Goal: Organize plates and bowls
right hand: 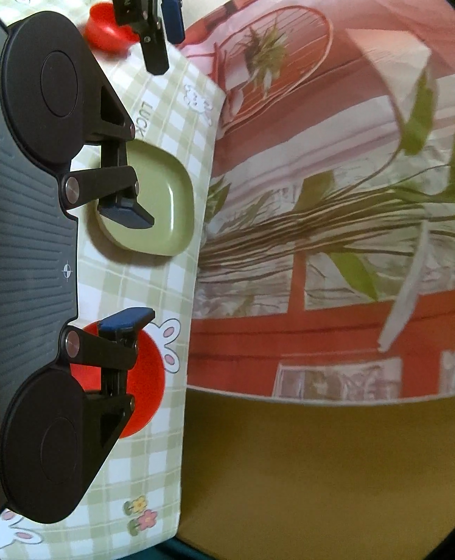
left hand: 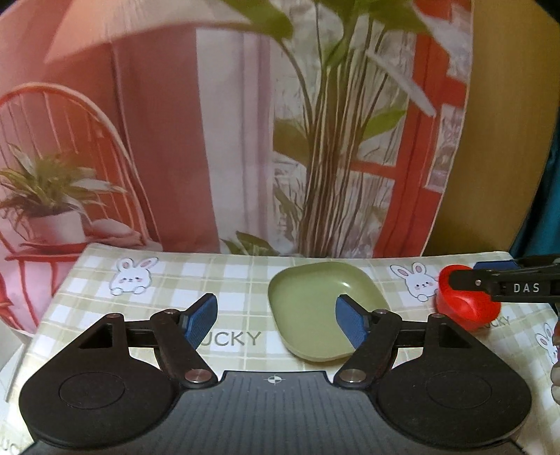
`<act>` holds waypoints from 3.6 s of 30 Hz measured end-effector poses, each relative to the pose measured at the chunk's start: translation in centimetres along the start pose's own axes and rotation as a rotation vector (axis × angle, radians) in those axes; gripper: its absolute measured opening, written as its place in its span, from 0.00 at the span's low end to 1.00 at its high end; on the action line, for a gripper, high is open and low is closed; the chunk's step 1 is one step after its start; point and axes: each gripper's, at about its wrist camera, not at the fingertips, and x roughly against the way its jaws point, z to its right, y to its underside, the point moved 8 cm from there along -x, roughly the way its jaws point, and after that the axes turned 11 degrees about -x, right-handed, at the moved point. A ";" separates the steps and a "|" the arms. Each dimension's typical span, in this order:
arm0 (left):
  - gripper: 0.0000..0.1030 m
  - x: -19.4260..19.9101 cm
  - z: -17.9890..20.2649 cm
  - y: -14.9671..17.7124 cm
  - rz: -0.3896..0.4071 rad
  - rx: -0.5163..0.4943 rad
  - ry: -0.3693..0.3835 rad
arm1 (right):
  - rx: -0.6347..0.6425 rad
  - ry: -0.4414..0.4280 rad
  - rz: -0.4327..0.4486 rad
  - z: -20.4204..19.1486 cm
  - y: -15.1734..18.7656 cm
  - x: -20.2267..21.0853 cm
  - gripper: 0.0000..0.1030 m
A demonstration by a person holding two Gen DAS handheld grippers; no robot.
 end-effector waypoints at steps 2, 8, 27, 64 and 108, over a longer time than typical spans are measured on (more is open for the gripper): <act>0.75 -1.7 -0.1 0.2 -0.022 0.008 0.004 | 0.004 -0.010 -0.028 -0.4 -0.1 -1.7 0.45; 0.74 -7.3 -0.9 2.0 -0.115 0.051 0.007 | 0.093 -0.005 -0.136 -1.7 0.8 -7.2 0.45; 0.25 -13.9 0.0 4.8 -0.198 0.020 0.061 | 0.080 0.035 -0.278 -0.8 2.4 -13.9 0.14; 0.14 5.3 1.3 -1.6 0.001 -0.031 -0.008 | 0.120 -0.067 0.016 -6.6 -1.9 5.7 0.07; 0.18 17.2 5.8 7.3 0.002 -0.009 0.067 | 0.153 -0.063 0.005 -7.0 8.3 16.7 0.07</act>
